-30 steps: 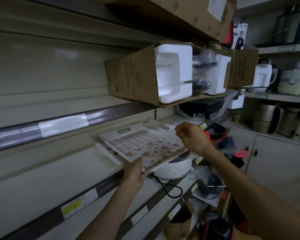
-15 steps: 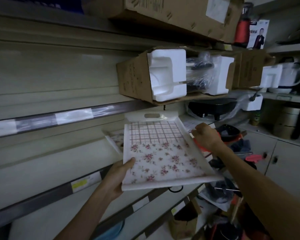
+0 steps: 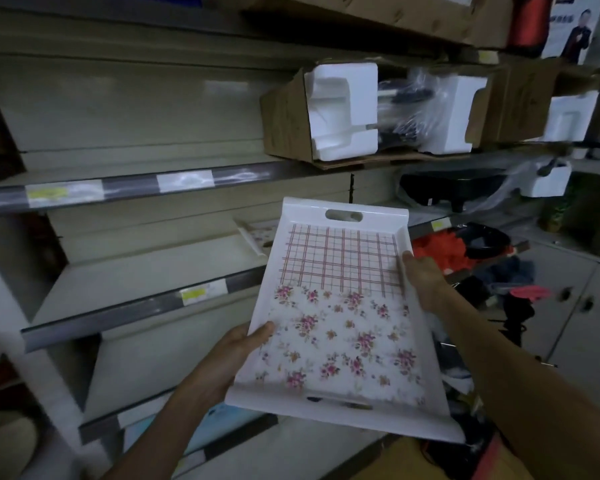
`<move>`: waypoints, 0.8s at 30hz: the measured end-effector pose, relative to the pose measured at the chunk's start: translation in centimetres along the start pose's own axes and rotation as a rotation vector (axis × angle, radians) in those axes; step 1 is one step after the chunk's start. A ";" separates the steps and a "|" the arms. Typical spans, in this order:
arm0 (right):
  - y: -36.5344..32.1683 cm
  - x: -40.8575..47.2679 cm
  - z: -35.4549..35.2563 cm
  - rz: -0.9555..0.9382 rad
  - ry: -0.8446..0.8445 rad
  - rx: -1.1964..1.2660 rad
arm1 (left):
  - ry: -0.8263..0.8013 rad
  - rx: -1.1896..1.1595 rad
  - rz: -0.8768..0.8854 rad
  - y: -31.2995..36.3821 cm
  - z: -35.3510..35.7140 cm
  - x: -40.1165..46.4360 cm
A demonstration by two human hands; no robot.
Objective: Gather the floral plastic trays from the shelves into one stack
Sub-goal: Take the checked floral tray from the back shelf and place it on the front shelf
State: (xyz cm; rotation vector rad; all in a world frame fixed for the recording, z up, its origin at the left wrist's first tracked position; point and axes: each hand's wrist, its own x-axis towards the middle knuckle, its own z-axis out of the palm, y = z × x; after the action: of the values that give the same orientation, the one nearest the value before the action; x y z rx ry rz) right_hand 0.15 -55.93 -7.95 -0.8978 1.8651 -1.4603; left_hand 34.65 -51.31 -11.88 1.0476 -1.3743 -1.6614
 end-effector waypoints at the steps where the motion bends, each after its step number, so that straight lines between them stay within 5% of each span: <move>1: 0.4 -0.4 0.3 -0.012 0.021 -0.016 | 0.015 0.000 0.000 -0.3 0.0 -0.7; 17: 1.6 -10.2 12.0 -0.211 -0.173 -0.065 | 0.550 0.054 0.003 -3.9 -5.9 -10.5; 24: 0.3 -15.8 17.8 -0.254 -0.283 -0.083 | 0.665 0.075 0.056 -4.4 -9.9 -17.0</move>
State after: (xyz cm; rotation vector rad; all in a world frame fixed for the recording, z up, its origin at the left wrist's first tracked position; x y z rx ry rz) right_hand 23.62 -53.29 -11.29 -1.3482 1.6567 -1.3232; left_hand 50.47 -39.11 -14.83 1.4232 -1.0078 -1.0725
